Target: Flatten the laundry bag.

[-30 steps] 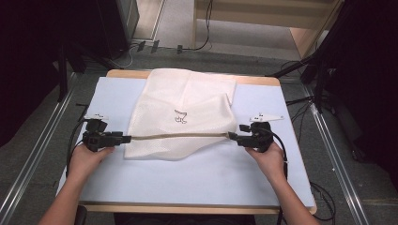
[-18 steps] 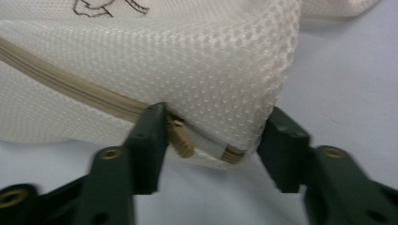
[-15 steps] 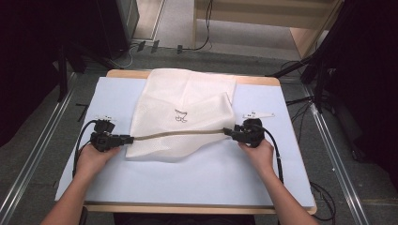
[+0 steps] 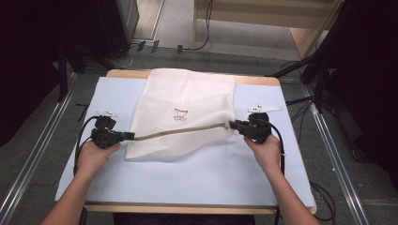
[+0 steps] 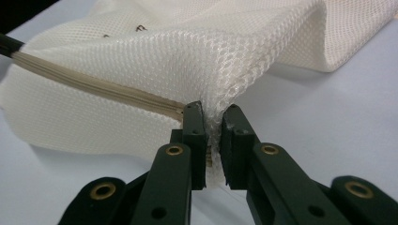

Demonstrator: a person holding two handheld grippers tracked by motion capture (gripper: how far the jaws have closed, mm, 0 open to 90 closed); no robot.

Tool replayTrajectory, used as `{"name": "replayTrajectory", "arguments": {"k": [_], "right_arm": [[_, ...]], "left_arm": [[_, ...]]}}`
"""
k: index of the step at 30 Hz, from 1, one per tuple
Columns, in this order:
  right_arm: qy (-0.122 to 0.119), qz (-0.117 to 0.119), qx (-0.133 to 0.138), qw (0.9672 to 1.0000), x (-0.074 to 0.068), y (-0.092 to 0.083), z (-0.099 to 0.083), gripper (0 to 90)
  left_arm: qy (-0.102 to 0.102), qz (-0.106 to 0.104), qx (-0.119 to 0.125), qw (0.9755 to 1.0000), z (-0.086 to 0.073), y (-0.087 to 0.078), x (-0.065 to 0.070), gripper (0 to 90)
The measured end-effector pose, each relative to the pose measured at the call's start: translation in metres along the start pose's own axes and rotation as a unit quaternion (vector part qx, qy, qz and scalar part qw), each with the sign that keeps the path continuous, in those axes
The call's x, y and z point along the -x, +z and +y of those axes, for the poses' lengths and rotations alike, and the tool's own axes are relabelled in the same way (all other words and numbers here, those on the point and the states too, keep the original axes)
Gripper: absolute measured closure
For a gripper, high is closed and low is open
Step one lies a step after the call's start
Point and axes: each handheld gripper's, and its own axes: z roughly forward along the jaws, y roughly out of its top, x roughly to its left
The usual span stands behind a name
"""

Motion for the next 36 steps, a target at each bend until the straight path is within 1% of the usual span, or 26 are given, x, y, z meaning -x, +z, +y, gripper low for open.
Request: {"name": "replayTrajectory", "arguments": {"k": [2, 5, 6, 7, 8, 10, 13, 14, 15, 16, 17, 19, 20, 22, 23, 24, 25, 27, 29, 30, 31, 32, 34, 36], "right_arm": [[0.009, 0.007, -0.004, 0.9999, -0.003, -0.009, 0.001, 83.4], [0.015, 0.019, -0.009, 0.9997, -0.007, -0.024, 0.002, 83.3], [0.015, 0.019, -0.009, 0.9997, -0.007, -0.024, 0.002, 83.3], [0.016, 0.021, -0.013, 0.9996, -0.008, -0.028, 0.001, 83.2], [0.014, 0.02, -0.017, 0.9996, -0.01, -0.032, -0.001, 83.0], [0.009, 0.016, -0.021, 0.9996, -0.011, -0.034, -0.008, 82.8], [0.011, 0.009, -0.04, 0.9991, -0.005, -0.025, -0.016, 82.8], [0.015, 0.006, -0.043, 0.9989, -0.004, -0.023, -0.017, 82.7], [0.02, 0.003, -0.046, 0.9987, 0.001, -0.017, -0.018, 82.5], [0.021, 0.002, -0.045, 0.9988, 0.003, -0.014, -0.018, 82.3], [0.02, 0.0, -0.045, 0.9988, 0.005, -0.011, -0.017, 82.1], [0.021, -0.007, -0.048, 0.9986, 0.01, -0.005, -0.018, 81.8], [0.023, -0.008, -0.05, 0.9984, 0.012, -0.001, -0.018, 81.4], [0.028, -0.013, -0.058, 0.9979, 0.017, 0.007, -0.018, 81.1], [0.027, -0.015, -0.06, 0.9977, 0.018, 0.01, -0.019, 80.9], [0.025, -0.017, -0.062, 0.9976, 0.019, 0.014, -0.019, 80.8], [0.026, -0.019, -0.065, 0.9974, 0.019, 0.016, -0.019, 80.7], [0.023, -0.023, -0.07, 0.997, 0.02, 0.02, -0.02, 80.6], [0.023, -0.024, -0.075, 0.9966, 0.021, 0.023, -0.021, 80.6], [0.023, -0.024, -0.078, 0.9964, 0.021, 0.024, -0.021, 80.6], [0.023, -0.026, -0.081, 0.9961, 0.021, 0.025, -0.022, 80.6], [0.023, -0.025, -0.081, 0.9961, 0.022, 0.025, -0.022, 80.6], [0.024, -0.025, -0.083, 0.996, 0.021, 0.025, -0.023, 80.7], [0.026, -0.025, -0.082, 0.996, 0.022, 0.026, -0.023, 80.7]], "left_arm": [[0.009, 0.001, 0.004, 1.0, 0.001, -0.002, 0.004, 90.0], [0.014, 0.002, 0.015, 0.9998, 0.001, -0.005, 0.007, 90.0], [0.014, 0.002, 0.015, 0.9998, 0.001, -0.005, 0.007, 90.0], [0.016, 0.004, 0.019, 0.9997, 0.001, -0.006, 0.006, 90.0], [0.014, 0.007, 0.021, 0.9996, 0.001, -0.006, 0.005, 90.0], [0.009, 0.009, 0.023, 0.9996, 0.002, -0.004, 0.002, 88.8], [0.003, 0.017, 0.027, 0.9995, 0.004, 0.0, -0.004, 84.0], [0.001, 0.015, 0.026, 0.9995, 0.005, 0.001, -0.006, 82.5], [-0.002, 0.018, 0.027, 0.9995, 0.008, 0.004, -0.01, 80.1], [-0.002, 0.021, 0.029, 0.9994, 0.01, 0.006, -0.012, 78.5], [-0.001, 0.029, 0.027, 0.9992, 0.011, 0.008, -0.015, 76.4], [-0.007, 0.035, 0.022, 0.9991, 0.015, 0.013, -0.02, 73.5], [-0.01, 0.042, 0.022, 0.9988, 0.017, 0.016, -0.022, 71.1], [-0.004, 0.058, 0.02, 0.9981, 0.021, 0.021, -0.025, 67.6], [0.0, 0.066, 0.022, 0.9976, 0.022, 0.023, -0.025, 65.3], [0.002, 0.067, 0.031, 0.9972, 0.022, 0.025, -0.026, 63.0], [0.002, 0.069, 0.031, 0.9971, 0.023, 0.027, -0.027, 62.4], [0.003, 0.071, 0.021, 0.9973, 0.025, 0.031, -0.028, 61.6], [-0.002, 0.066, 0.017, 0.9977, 0.026, 0.036, -0.028, 62.3], [0.0, 0.066, 0.016, 0.9977, 0.026, 0.038, -0.028, 63.1], [-0.002, 0.059, 0.016, 0.9982, 0.027, 0.039, -0.027, 64.6], [-0.002, 0.057, 0.016, 0.9982, 0.027, 0.041, -0.026, 66.2], [-0.001, 0.059, 0.016, 0.9981, 0.027, 0.043, -0.023, 68.3], [-0.004, 0.064, 0.016, 0.9978, 0.027, 0.044, -0.022, 76.2]]}}
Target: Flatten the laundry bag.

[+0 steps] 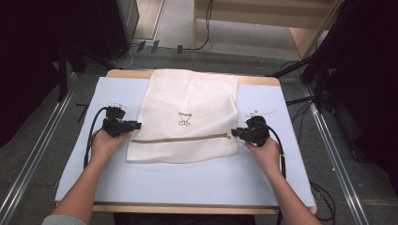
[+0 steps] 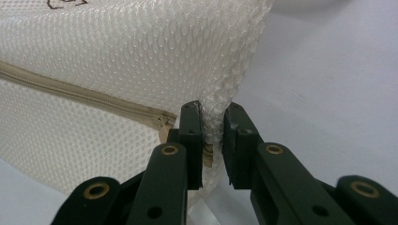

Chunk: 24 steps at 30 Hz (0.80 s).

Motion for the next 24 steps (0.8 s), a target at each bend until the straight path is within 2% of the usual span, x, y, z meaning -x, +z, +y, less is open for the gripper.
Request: {"name": "replayTrajectory", "arguments": {"k": [2, 6, 9, 11, 17, 20, 22, 24], "right_arm": [[0.002, 0.0, -0.005, 1.0, 0.001, 0.002, -0.001, 80.7], [0.002, 0.001, -0.028, 0.9996, 0.001, 0.009, -0.004, 81.3], [0.003, 0.002, -0.027, 0.9996, 0.0, 0.008, -0.005, 81.9], [0.005, 0.005, -0.025, 0.9996, 0.0, 0.006, -0.008, 82.1], [0.012, 0.014, -0.015, 0.9997, 0.0, -0.013, -0.02, 82.2], [0.013, 0.018, -0.014, 0.9996, -0.006, -0.023, -0.027, 82.3], [0.013, 0.022, -0.015, 0.9996, -0.011, -0.029, -0.031, 82.3], [0.014, 0.026, -0.015, 0.9994, -0.016, -0.036, -0.037, 82.0]], "left_arm": [[-0.007, -0.005, 0.001, 1.0, -0.001, 0.001, 0.0, 84.1], [0.005, 0.0, -0.002, 1.0, -0.001, 0.002, 0.004, 88.9], [-0.021, -0.019, -0.01, 0.9996, -0.001, 0.0, 0.002, 89.9], [-0.029, -0.031, -0.015, 0.999, -0.002, -0.003, 0.001, 90.0], [-0.025, -0.043, -0.018, 0.9986, -0.009, -0.016, 0.006, 89.9], [-0.023, -0.043, -0.015, 0.9987, -0.014, -0.025, 0.009, 89.8], [-0.034, -0.053, -0.012, 0.998, -0.018, -0.03, 0.011, 89.7], [-0.024, -0.054, -0.013, 0.9981, -0.023, -0.035, 0.014, 89.5]]}}
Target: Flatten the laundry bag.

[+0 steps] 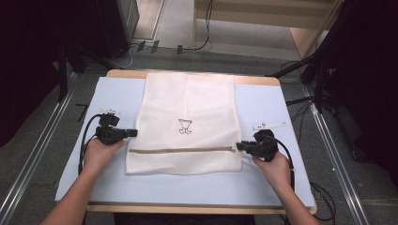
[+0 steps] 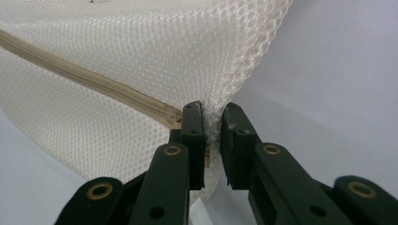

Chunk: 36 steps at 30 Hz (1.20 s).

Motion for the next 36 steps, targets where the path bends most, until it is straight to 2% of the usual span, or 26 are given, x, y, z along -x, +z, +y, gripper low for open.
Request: {"name": "replayTrajectory", "arguments": {"k": [4, 5, 7, 9, 11, 12, 14, 16, 20, 23, 24, 27, 29, 32, 36], "right_arm": [[-0.006, 0.005, 0.004, 1.0, -0.004, -0.01, -0.012, 79.6], [-0.009, 0.005, 0.0, 1.0, -0.006, -0.011, -0.014, 76.6], [-0.02, 0.003, -0.003, 0.9998, -0.007, -0.011, -0.016, 64.9], [-0.022, 0.004, 0.019, 0.9996, -0.006, -0.015, -0.013, 56.2], [-0.024, 0.003, 0.047, 0.9986, -0.006, -0.022, -0.007, 52.6], [-0.024, 0.003, 0.047, 0.9986, -0.006, -0.022, -0.007, 52.6], [-0.031, -0.009, 0.07, 0.997, -0.004, -0.026, 0.002, 54.0], [-0.025, -0.017, 0.079, 0.9964, 0.001, -0.022, 0.015, 57.3], [-0.014, -0.029, 0.085, 0.9958, 0.014, -0.006, 0.034, 58.5], [0.002, -0.034, 0.084, 0.9959, 0.023, 0.01, 0.047, 56.5], [0.002, -0.034, 0.084, 0.9959, 0.023, 0.01, 0.047, 56.5], [0.014, -0.038, 0.082, 0.9958, 0.031, 0.024, 0.055, 56.8], [0.014, -0.054, 0.071, 0.9959, 0.034, 0.036, 0.056, 59.4], [0.031, -0.051, 0.057, 0.9966, 0.04, 0.046, 0.054, 61.5], [0.032, -0.043, 0.029, 0.9981, 0.042, 0.053, 0.052, 81.1]], "left_arm": [[0.013, -0.001, -0.013, 0.9998, -0.008, -0.002, 0.004, 88.2], [0.015, 0.0, -0.012, 0.9998, -0.009, -0.002, 0.004, 87.0], [0.017, 0.002, -0.003, 0.9998, -0.009, -0.005, 0.003, 81.7], [0.016, -0.008, 0.015, 0.9997, -0.006, -0.01, 0.002, 73.1], [0.018, -0.013, 0.025, 0.9994, -0.001, -0.013, 0.002, 65.9], [0.018, -0.013, 0.025, 0.9994, -0.001, -0.013, 0.002, 63.6], [0.017, -0.006, 0.024, 0.9995, 0.006, -0.014, 0.0, 61.8], [0.002, -0.006, 0.025, 0.9997, 0.014, -0.011, -0.008, 58.8], [-0.002, 0.001, 0.029, 0.9996, 0.026, -0.005, -0.016, 57.9], [-0.013, 0.002, 0.033, 0.9994, 0.034, 0.001, -0.021, 57.7], [-0.013, 0.002, 0.033, 0.9994, 0.034, 0.001, -0.021, 57.5], [-0.018, 0.004, 0.029, 0.9994, 0.039, 0.01, -0.026, 57.5], [-0.021, 0.004, 0.026, 0.9994, 0.043, 0.018, -0.028, 58.0], [-0.026, -0.001, 0.026, 0.9993, 0.044, 0.025, -0.029, 58.3], [-0.027, 0.001, 0.019, 0.9995, 0.044, 0.032, -0.03, 59.1]]}}
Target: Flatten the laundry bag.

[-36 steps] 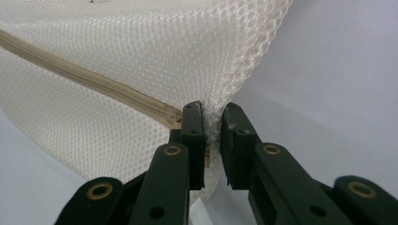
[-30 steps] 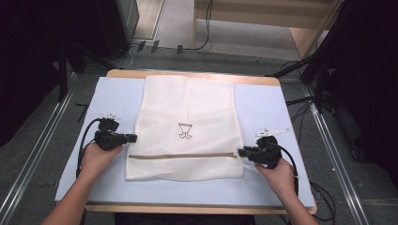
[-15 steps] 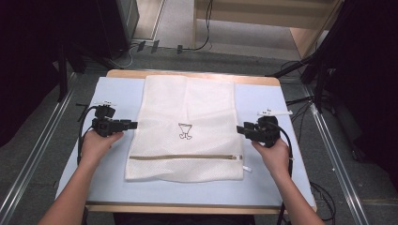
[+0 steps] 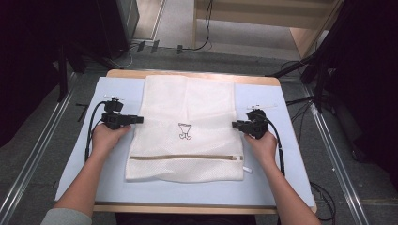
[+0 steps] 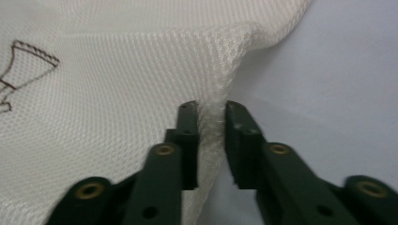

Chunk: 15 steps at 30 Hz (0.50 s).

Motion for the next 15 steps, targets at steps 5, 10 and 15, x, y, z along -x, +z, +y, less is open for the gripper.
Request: {"name": "replayTrajectory", "arguments": {"k": [5, 10, 15], "right_arm": [[-0.009, -0.004, -0.027, 0.9996, -0.0011, 0.0, -0.0047, 84.6], [-0.022, -0.017, -0.037, 0.9989, -0.0043, 0.0047, -0.0062, 85.6], [-0.025, -0.02, -0.03, 0.999, -0.0031, 0.0096, -0.0015, 85.8]], "left_arm": [[-0.017, -0.015, -0.004, 0.9997, 0.0002, 0.0045, -0.0033, 67.0], [-0.017, -0.022, -0.022, 0.9994, 0.0019, 0.01, -0.0028, 83.8], [-0.007, -0.002, -0.014, 0.9999, 0.0044, 0.0054, -0.0019, 88.4]]}}
